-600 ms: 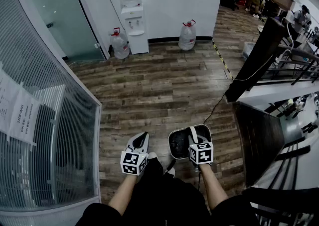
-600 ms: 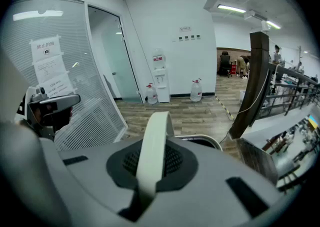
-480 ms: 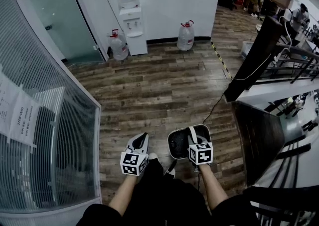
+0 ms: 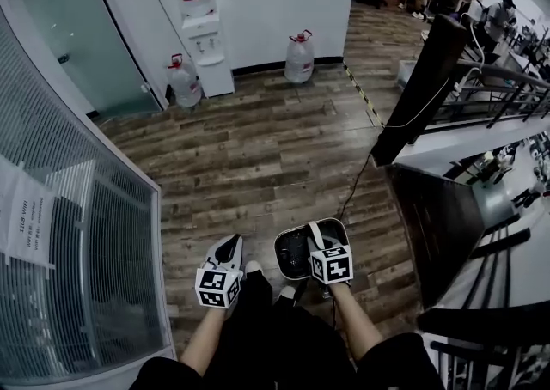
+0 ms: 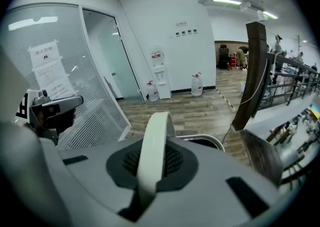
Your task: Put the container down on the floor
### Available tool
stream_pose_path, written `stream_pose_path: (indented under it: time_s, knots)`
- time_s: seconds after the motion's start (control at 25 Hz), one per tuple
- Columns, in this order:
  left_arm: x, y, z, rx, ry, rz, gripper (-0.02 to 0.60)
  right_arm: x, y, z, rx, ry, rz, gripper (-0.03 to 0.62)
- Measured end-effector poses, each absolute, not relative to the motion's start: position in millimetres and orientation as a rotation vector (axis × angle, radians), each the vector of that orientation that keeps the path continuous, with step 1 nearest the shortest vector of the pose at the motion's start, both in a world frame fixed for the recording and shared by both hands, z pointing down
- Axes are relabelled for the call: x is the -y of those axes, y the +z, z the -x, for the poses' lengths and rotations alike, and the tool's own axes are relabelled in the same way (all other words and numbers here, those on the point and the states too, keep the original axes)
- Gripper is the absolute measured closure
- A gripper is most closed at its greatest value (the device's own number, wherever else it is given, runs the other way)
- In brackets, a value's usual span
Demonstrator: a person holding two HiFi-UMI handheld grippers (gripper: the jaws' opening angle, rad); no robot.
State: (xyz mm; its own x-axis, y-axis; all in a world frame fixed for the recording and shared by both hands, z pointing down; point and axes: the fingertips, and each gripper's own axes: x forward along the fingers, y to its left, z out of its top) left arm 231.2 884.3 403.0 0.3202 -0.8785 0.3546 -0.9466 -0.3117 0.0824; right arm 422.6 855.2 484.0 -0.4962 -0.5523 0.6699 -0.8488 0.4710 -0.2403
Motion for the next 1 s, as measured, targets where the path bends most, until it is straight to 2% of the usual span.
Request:
stream_pose_path:
  time_s: [0.52,1.0]
  knots:
    - [-867,404,-215,1.674,0.321,-2.303,0.568,-838,485,-406,2.175,0.785,-1.169,0.583]
    - [-806,408,-198,1.641,0.289,-2.314,0.568,-792,483,-382,2.152,0.799,-1.172,0.583]
